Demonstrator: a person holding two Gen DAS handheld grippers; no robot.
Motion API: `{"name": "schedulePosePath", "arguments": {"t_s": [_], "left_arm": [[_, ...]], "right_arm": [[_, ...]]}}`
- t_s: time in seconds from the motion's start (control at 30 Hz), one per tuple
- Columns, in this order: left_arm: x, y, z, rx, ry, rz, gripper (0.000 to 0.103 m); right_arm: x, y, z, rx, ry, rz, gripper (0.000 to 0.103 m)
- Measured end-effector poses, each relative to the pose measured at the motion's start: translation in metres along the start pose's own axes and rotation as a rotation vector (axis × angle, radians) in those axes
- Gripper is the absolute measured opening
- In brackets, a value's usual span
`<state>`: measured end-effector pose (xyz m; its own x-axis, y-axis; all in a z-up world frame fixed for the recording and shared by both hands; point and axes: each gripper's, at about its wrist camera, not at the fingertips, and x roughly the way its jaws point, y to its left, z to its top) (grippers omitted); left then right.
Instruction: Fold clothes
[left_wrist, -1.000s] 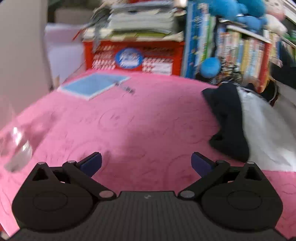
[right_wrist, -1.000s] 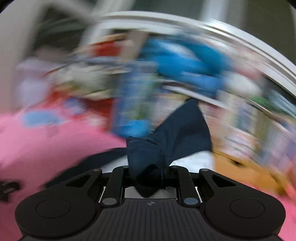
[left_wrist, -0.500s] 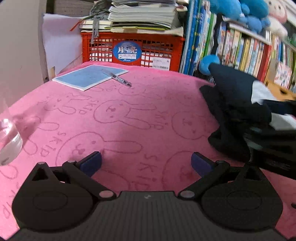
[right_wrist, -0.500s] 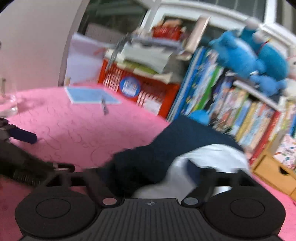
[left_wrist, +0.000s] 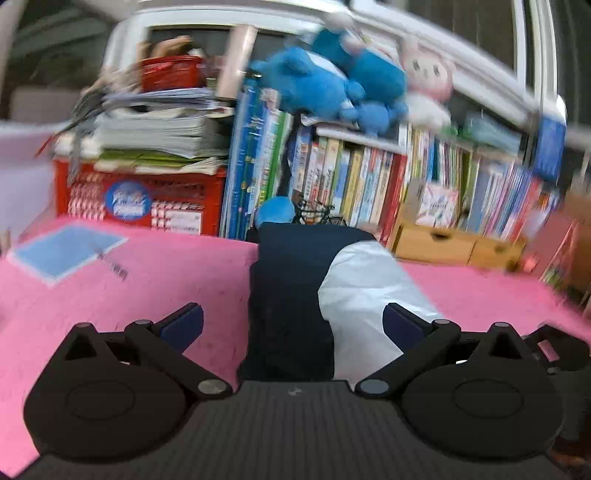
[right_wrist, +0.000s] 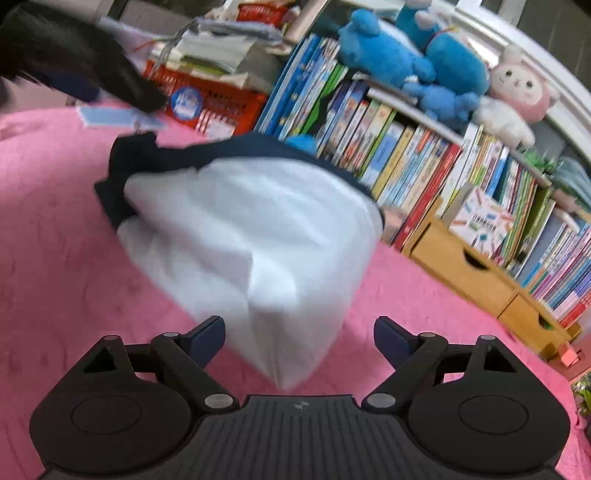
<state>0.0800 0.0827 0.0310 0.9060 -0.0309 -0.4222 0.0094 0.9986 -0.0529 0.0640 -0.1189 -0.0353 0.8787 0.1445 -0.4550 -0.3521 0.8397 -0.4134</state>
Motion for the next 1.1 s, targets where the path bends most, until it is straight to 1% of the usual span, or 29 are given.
{"name": "schedulePosePath", "arguments": {"t_s": [0.07,0.1,0.13,0.17,0.2,0.23,0.27,0.3,0.37,0.47,0.5,0.53,0.57,0.6,0.63,0.7,0.77,0.83,0.9,1.0,1.1], "left_arm": [[0.035,-0.006,-0.007,0.075,0.090,0.123,0.103],[0.052,-0.008,-0.010,0.113,0.138,0.186,0.103],[0.062,-0.004,-0.020,0.133,0.157,0.180,0.103],[0.066,0.003,-0.028,0.136,0.159,0.156,0.103],[0.069,0.011,-0.031,0.101,0.188,0.127,0.103],[0.070,0.019,-0.033,0.068,0.200,0.103,0.103],[0.073,0.024,-0.036,0.049,0.219,0.085,0.103],[0.074,0.027,-0.038,0.038,0.232,0.076,0.103],[0.074,0.026,-0.044,0.045,0.233,0.077,0.103],[0.069,0.016,-0.050,0.092,0.216,0.113,0.103],[0.067,0.013,-0.052,0.108,0.210,0.125,0.103],[0.064,0.012,-0.053,0.116,0.208,0.129,0.103],[0.061,0.011,-0.054,0.123,0.208,0.133,0.103],[0.058,0.010,-0.055,0.130,0.208,0.136,0.103],[0.054,0.010,-0.056,0.137,0.207,0.139,0.103],[0.044,0.004,-0.053,0.158,0.205,0.105,0.103],[0.034,-0.007,-0.047,0.195,0.208,0.062,0.103],[0.021,-0.023,-0.048,0.243,0.188,0.028,0.103],[0.004,-0.031,-0.056,0.269,0.173,-0.040,0.103],[-0.005,-0.034,-0.059,0.237,0.197,-0.147,0.103],[-0.005,-0.039,-0.066,0.233,0.229,-0.179,0.103]], "right_arm": [[0.006,0.003,0.006,-0.014,-0.011,-0.041,0.087],[0.012,0.002,0.006,-0.019,0.003,-0.057,0.087],[0.018,0.001,0.006,-0.023,0.016,-0.071,0.086],[0.022,-0.002,0.003,-0.018,0.034,-0.068,0.084],[0.025,-0.008,0.000,0.001,0.052,-0.042,0.075],[0.025,-0.013,-0.003,0.027,0.063,-0.029,0.062],[0.024,-0.018,-0.006,0.054,0.074,-0.016,0.060],[0.024,-0.023,-0.009,0.079,0.084,-0.005,0.059],[0.025,-0.021,-0.012,0.070,0.079,-0.033,0.060],[0.046,-0.006,-0.004,0.022,0.064,-0.094,0.058],[0.054,-0.001,0.001,0.007,0.067,-0.104,0.039],[0.059,0.000,0.008,0.013,0.091,-0.079,0.021],[0.058,0.000,0.014,0.027,0.111,-0.088,0.018],[0.053,-0.003,0.016,0.018,0.100,-0.114,0.011],[0.047,-0.007,0.018,0.010,0.088,-0.137,0.011],[0.032,-0.018,0.015,-0.003,0.069,-0.141,0.011],[0.016,-0.026,0.009,-0.045,0.068,-0.180,0.011],[-0.002,-0.032,0.002,-0.073,0.074,-0.198,0.011],[-0.028,-0.041,-0.009,-0.056,0.092,-0.195,0.011],[-0.065,-0.049,-0.032,-0.040,0.131,-0.172,0.012],[-0.084,-0.042,-0.061,-0.039,0.189,-0.119,0.015]]}}
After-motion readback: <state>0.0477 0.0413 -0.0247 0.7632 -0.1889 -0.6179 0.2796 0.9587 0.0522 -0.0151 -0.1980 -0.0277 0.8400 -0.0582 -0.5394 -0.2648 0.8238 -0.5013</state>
